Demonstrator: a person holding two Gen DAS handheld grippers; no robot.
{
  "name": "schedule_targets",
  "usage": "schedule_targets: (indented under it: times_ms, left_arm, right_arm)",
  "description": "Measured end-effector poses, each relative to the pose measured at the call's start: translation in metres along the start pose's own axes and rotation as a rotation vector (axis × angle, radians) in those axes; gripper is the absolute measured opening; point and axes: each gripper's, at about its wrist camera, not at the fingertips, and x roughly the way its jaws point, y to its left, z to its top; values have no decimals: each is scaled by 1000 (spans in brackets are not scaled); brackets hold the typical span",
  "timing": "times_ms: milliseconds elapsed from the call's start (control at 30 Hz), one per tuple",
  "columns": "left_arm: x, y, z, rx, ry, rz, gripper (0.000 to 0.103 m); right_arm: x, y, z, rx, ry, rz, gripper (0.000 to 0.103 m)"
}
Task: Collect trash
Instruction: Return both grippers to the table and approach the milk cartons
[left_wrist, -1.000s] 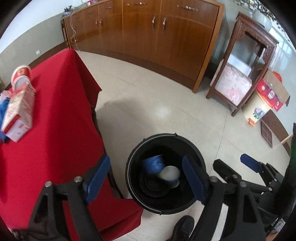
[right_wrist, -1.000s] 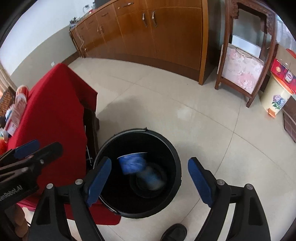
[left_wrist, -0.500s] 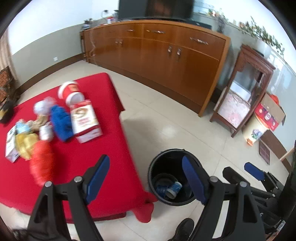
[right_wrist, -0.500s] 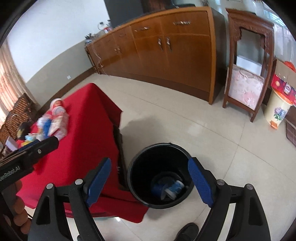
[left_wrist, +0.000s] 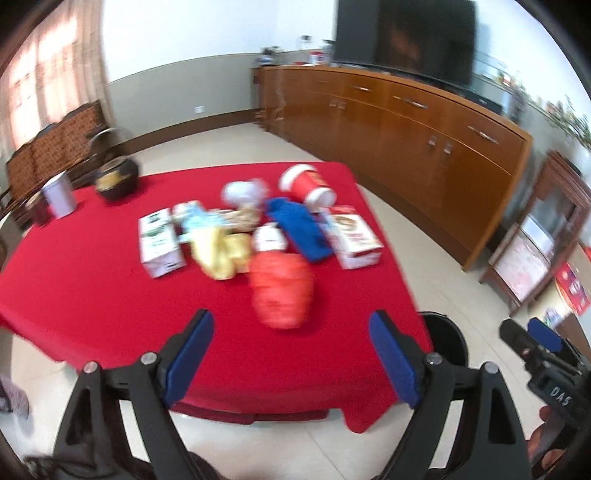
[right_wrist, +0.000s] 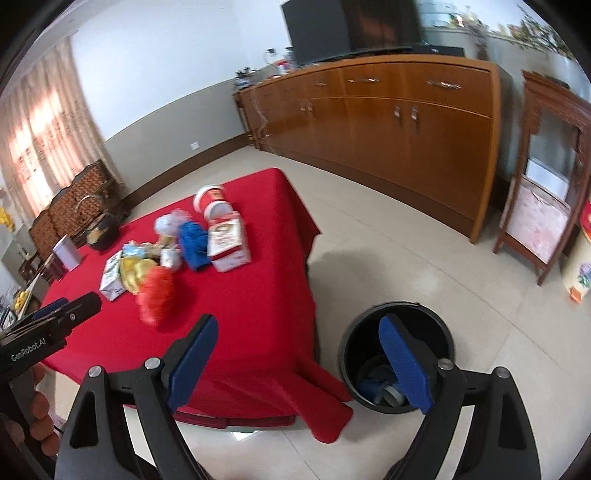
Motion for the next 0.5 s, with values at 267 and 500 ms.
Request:
schedule_targets:
  times_ms: [267,500]
  left_arm:
    - [-11,62,2,-97,-38,70,87]
    - [-1,89,4,-135,-34,97,87]
  right_arm:
    - [-2,64,20,-81,-43,61,90]
    - [11,99,30,-134,-45,85,91]
